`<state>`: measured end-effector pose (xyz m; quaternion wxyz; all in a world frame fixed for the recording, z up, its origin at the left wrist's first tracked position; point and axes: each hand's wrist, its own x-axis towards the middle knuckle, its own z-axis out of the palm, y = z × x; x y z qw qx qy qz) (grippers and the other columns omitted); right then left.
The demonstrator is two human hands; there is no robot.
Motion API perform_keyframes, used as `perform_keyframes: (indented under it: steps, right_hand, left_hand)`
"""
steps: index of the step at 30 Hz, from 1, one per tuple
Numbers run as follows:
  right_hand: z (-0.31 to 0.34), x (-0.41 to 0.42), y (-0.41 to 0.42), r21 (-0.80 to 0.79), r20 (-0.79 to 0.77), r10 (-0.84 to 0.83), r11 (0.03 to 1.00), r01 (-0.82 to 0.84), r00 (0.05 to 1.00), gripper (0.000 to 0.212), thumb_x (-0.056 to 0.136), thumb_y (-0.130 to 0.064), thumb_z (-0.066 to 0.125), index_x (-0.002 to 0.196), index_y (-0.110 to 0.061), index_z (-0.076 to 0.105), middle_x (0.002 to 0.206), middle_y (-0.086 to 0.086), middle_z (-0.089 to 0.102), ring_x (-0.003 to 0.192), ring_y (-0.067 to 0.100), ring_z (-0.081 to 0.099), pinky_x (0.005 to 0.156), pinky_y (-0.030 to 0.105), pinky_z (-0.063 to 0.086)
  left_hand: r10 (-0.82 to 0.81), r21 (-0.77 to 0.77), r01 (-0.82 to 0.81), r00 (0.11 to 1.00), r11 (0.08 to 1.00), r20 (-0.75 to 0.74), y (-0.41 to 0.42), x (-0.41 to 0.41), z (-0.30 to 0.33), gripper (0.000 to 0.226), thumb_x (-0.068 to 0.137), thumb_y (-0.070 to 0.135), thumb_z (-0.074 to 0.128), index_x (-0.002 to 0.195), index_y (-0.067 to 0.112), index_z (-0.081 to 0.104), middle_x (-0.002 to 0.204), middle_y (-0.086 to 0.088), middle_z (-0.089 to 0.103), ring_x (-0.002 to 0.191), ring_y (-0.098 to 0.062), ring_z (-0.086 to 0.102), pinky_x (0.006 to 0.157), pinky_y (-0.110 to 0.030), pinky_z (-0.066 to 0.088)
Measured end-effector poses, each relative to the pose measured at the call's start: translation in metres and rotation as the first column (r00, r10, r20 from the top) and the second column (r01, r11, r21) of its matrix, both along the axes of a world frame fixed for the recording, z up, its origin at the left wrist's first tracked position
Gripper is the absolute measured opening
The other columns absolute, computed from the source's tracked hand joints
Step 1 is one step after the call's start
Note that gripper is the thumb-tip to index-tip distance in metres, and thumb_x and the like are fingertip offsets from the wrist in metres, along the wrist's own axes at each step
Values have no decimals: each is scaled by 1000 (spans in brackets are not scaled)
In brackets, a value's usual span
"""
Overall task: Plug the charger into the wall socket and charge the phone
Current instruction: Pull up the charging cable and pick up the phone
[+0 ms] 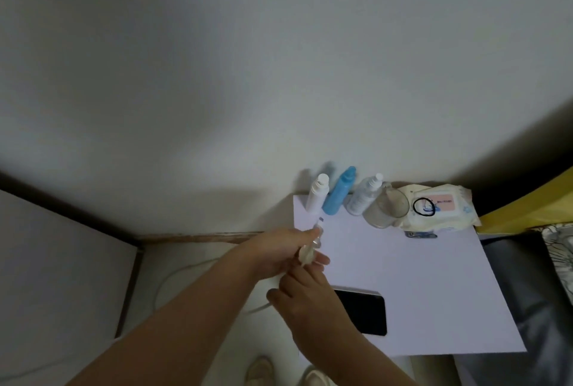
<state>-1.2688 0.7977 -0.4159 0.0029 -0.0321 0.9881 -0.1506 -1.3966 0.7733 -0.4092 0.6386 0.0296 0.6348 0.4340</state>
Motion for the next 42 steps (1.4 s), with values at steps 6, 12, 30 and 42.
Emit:
perform_keyframes:
  steps: [6,12,30,42]
  right_hand:
    - [-26,16,17,5,26,-97,995,97,995,46,54,-30,86,97,-24,73,104,2,75,100,18,69,83,28,55]
    - [-69,40,40,36,197,-250,968,248,948,75,38,-34,92,108,-21,68,109,9,72,98,23,70,77,34,59]
    - [-150,65,100,268,628,-460,885,379,628,61,72,-41,70,119,-16,40,119,7,43,112,25,42,91,33,38]
    - [-79,60,120,-404,675,-531,315,859,512,17,91,-13,52,76,-11,45,72,6,55,61,16,51,50,22,36]
  left_hand:
    - [146,1,-146,988,989,-48,13,3,-26,25,94,28,43,87,12,61,72,-5,59,71,-18,63,65,-25,51]
    - [192,-62,-202,972,977,-138,8,-3,-48,26,95,28,43,93,10,61,66,-4,52,57,-13,52,56,-25,46]
    - [117,-85,-129,985,988,-130,-2,3,-69,26,95,27,39,99,11,59,60,2,43,45,-8,33,39,-17,22]
    - [60,-52,-71,979,996,-194,-10,17,-37,28,93,35,41,83,17,60,53,7,43,38,-5,33,36,-16,24]
